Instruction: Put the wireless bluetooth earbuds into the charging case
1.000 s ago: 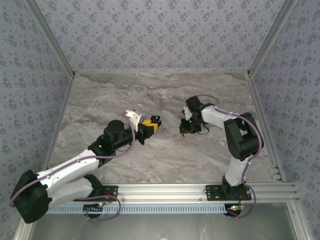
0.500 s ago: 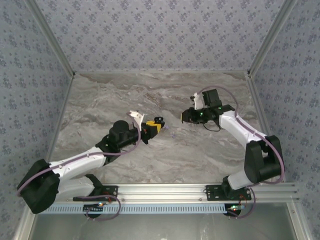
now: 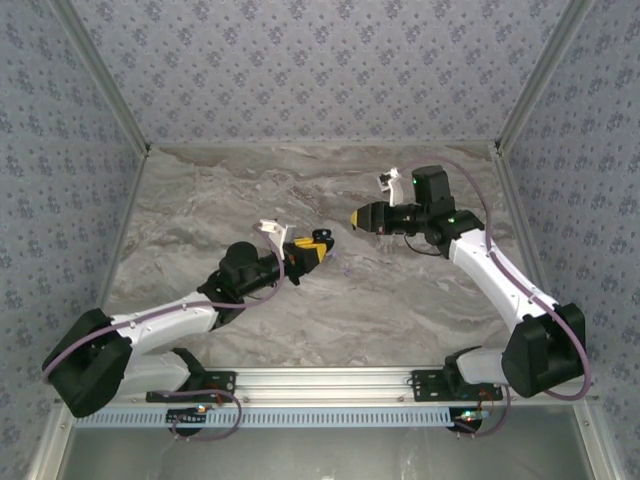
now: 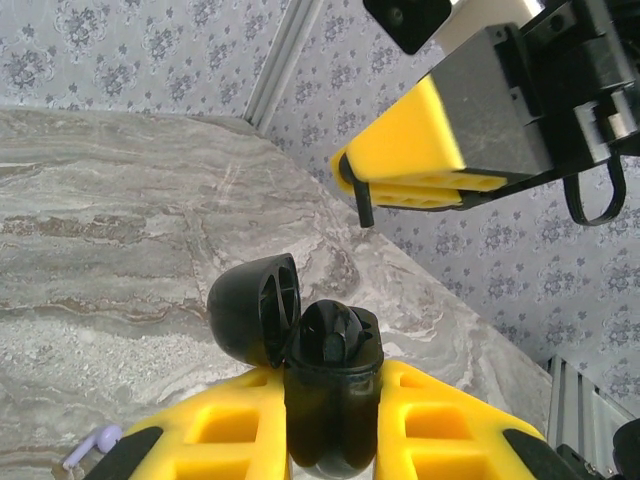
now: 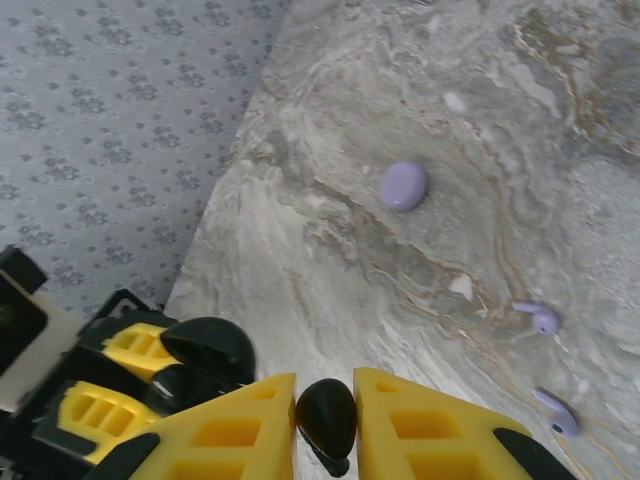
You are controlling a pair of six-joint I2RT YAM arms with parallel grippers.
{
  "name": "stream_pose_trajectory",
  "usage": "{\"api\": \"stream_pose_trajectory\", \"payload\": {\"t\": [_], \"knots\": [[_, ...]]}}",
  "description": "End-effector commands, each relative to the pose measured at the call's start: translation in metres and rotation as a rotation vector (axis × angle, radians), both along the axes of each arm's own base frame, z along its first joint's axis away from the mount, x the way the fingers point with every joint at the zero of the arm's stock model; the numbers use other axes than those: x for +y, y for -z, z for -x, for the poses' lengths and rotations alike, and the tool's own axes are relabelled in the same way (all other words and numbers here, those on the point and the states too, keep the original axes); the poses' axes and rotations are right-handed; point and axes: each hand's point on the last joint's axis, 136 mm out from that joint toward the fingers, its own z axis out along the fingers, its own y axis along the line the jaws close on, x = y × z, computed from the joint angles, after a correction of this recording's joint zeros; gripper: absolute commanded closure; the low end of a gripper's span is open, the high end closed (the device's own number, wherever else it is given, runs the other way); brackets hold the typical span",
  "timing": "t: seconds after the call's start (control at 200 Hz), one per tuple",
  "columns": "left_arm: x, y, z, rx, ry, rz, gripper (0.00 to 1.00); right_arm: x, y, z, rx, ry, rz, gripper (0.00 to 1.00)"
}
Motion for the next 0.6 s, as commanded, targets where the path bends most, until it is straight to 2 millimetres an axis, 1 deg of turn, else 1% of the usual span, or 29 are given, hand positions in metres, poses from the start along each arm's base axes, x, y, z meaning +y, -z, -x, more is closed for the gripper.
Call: {"api": "stream_pose_trajectory", "payload": {"t": [0.0, 0.23, 0.475, 0.595], "knots": [[-0.005, -0.023, 0.002, -0.046, 0.023, 0.078, 0.9, 0.012, -0.037, 0.007, -0.059, -0.044, -0.072, 0.8], [-0.004, -0.035, -0.001, -0.07, 0.007, 0.14, 0.91, 0.028, -0.061, 0.012, -0.113, -0.072, -0.109, 0.79], [-0.004, -0.045, -0.003, -0.085, 0.003, 0.196, 0.91, 0.04, -0.074, 0.017, -0.138, -0.086, -0.133, 0.79], [-0.004, -0.049, -0.003, -0.095, 0.0, 0.214, 0.91, 0.043, -0.079, 0.018, -0.149, -0.091, -0.139, 0.78]]}}
